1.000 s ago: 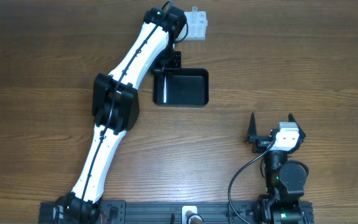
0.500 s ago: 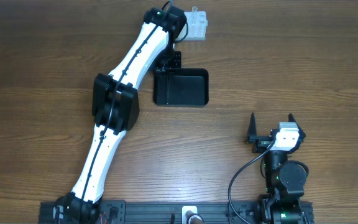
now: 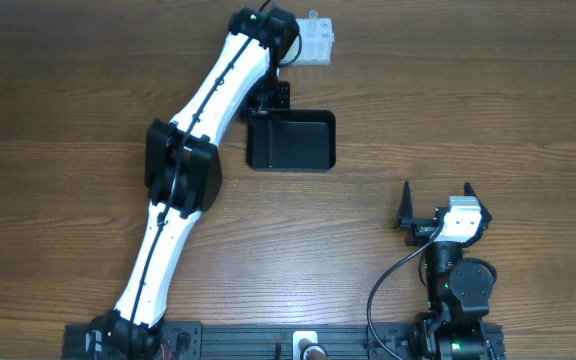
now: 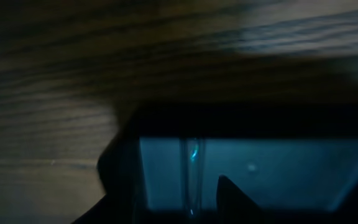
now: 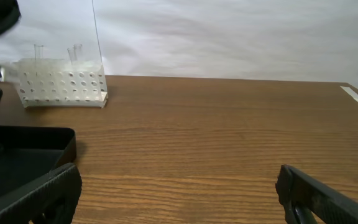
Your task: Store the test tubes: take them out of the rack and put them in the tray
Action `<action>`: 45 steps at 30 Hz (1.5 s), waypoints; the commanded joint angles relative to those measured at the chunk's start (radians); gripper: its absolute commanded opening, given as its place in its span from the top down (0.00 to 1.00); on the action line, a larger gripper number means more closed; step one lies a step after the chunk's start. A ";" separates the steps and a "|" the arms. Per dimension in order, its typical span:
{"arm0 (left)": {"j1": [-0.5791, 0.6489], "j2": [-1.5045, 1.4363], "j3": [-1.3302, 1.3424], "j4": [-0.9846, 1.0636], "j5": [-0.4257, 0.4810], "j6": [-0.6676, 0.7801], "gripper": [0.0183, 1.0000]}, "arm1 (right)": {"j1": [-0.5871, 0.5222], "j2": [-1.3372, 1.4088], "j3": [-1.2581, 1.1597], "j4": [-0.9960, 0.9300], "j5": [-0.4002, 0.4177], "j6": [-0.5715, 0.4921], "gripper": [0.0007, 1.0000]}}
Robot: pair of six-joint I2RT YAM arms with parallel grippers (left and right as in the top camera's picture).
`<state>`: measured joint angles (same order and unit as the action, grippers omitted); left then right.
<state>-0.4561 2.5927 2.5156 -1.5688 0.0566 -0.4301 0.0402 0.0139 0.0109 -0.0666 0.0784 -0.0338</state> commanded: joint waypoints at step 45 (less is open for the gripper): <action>0.026 -0.192 0.024 0.639 -0.387 0.004 0.29 | 0.006 -0.009 -0.005 -0.004 -0.005 0.003 0.01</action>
<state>-0.4320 2.3802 2.5195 -0.9352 -0.3153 -0.4301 0.0402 0.0139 0.0109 -0.0666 0.0784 -0.0334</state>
